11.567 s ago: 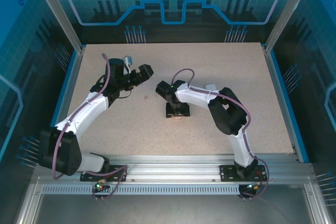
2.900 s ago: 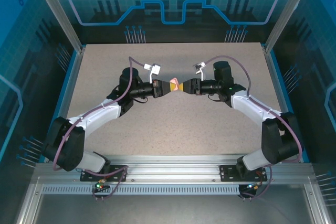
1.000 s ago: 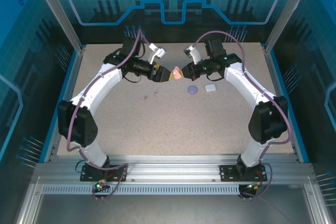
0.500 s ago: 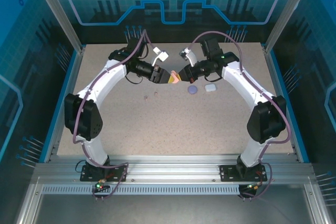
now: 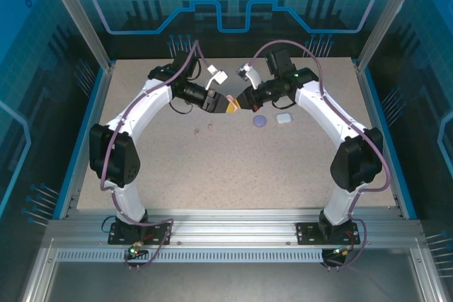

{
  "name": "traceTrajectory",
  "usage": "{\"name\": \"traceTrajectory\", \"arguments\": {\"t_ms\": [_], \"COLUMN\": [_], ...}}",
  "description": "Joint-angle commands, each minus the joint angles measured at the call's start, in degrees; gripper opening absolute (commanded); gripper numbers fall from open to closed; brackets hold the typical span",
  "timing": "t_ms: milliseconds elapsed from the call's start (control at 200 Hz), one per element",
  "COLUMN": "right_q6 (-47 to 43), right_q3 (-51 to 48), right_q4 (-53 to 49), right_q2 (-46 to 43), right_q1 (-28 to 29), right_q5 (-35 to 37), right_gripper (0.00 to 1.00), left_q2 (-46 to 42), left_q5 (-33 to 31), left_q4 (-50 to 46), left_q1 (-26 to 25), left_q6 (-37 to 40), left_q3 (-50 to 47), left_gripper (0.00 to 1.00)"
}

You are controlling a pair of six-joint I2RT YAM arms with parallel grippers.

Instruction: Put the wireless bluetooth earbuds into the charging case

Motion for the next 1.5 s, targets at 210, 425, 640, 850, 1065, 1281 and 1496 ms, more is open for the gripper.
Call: {"name": "traceTrajectory", "arguments": {"t_ms": [210, 425, 640, 850, 1065, 1281, 1496], "right_q6": [-1.72, -1.28, -1.19, -1.61, -1.97, -2.5, -2.77], "right_q3": [1.98, 2.11, 1.93, 2.09, 2.01, 2.04, 2.0], "right_q4": [-3.11, -2.63, -2.48, -3.0, -3.36, -3.79, -4.06], "right_q2": [1.23, 1.57, 1.45, 1.51, 1.46, 1.49, 1.41], "right_q1": [0.69, 0.73, 0.73, 0.73, 0.73, 0.73, 0.63], "right_q5": [0.81, 0.77, 0.69, 0.44, 0.87, 0.83, 1.14], "right_gripper": [0.0, 0.0, 0.0, 0.0, 0.0, 0.0, 0.0], "left_q2": [1.62, 1.78, 2.3, 2.71, 3.71, 3.97, 4.66], "left_q5": [4.04, 4.13, 4.78, 4.74, 4.91, 5.01, 5.01], "left_q4": [-1.7, -2.29, -1.68, -1.91, -4.21, -4.57, -5.75], "left_q1": [-0.16, -0.15, -0.21, -0.1, -0.1, -0.02, 0.21], "left_q6": [2.16, 2.72, 2.21, 2.49, 3.83, 4.12, 4.65], "left_q3": [3.48, 3.49, 3.45, 4.24, 6.26, 6.94, 8.31], "left_gripper": [0.37, 0.32, 0.26, 0.4, 0.34, 0.39, 0.37]}}
